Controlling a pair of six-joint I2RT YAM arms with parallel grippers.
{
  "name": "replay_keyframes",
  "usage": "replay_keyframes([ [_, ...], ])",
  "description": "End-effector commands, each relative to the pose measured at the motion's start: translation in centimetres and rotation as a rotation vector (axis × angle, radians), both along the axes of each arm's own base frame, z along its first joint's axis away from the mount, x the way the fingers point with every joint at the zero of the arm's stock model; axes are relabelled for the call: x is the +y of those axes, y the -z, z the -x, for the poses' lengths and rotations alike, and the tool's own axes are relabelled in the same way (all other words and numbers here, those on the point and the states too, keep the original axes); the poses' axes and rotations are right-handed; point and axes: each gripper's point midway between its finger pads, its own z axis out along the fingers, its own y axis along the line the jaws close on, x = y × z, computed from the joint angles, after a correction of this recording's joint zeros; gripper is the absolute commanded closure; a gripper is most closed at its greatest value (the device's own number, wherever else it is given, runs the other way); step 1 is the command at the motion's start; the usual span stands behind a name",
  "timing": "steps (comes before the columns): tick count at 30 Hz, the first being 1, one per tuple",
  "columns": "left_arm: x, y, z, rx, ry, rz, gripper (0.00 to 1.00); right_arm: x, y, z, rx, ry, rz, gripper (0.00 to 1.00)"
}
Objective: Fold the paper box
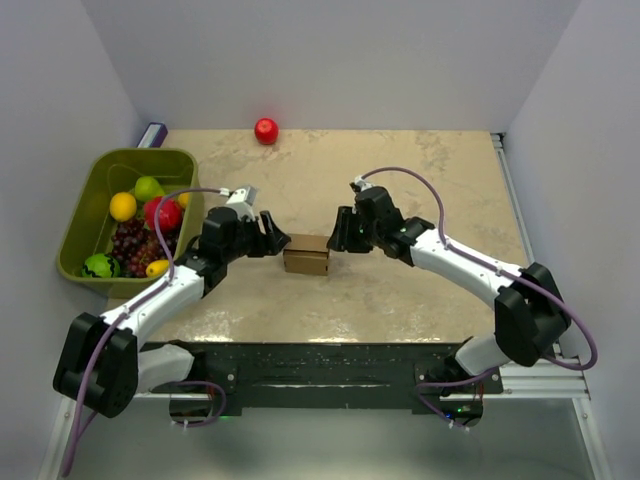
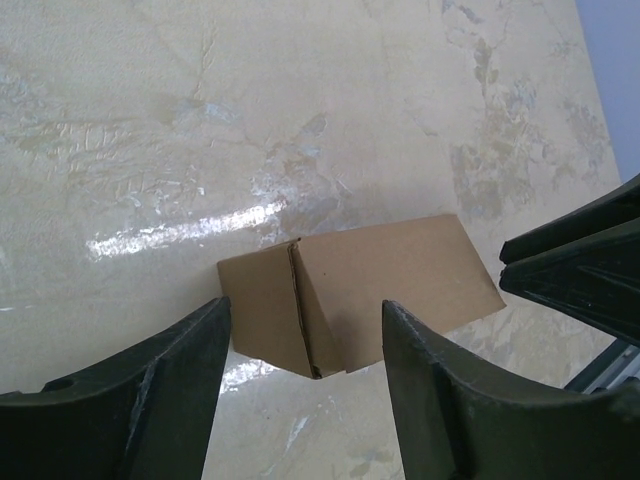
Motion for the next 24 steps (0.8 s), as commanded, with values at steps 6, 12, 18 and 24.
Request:
replay_keyframes([
  [6, -0.1, 1.5, 0.1, 0.016, 0.014, -0.005, 0.35, 0.4, 1.2, 0.2, 0.02, -0.004, -0.022, 0.57],
  [12, 0.2, 2.9, 0.7, 0.051, 0.003, -0.014, 0.4, -0.2, 1.7, 0.3, 0.023, 0.011, 0.0, 0.57],
  [18, 0.7, 4.3, 1.3, 0.087, -0.018, -0.023, 0.43, -0.3, 2.1, 0.2, 0.027, 0.016, 0.012, 0.57],
  [24, 1.0, 5.6, 2.0, 0.118, -0.032, -0.024, 0.46, -0.5, 2.8, 0.4, 0.035, 0.02, 0.025, 0.57],
])
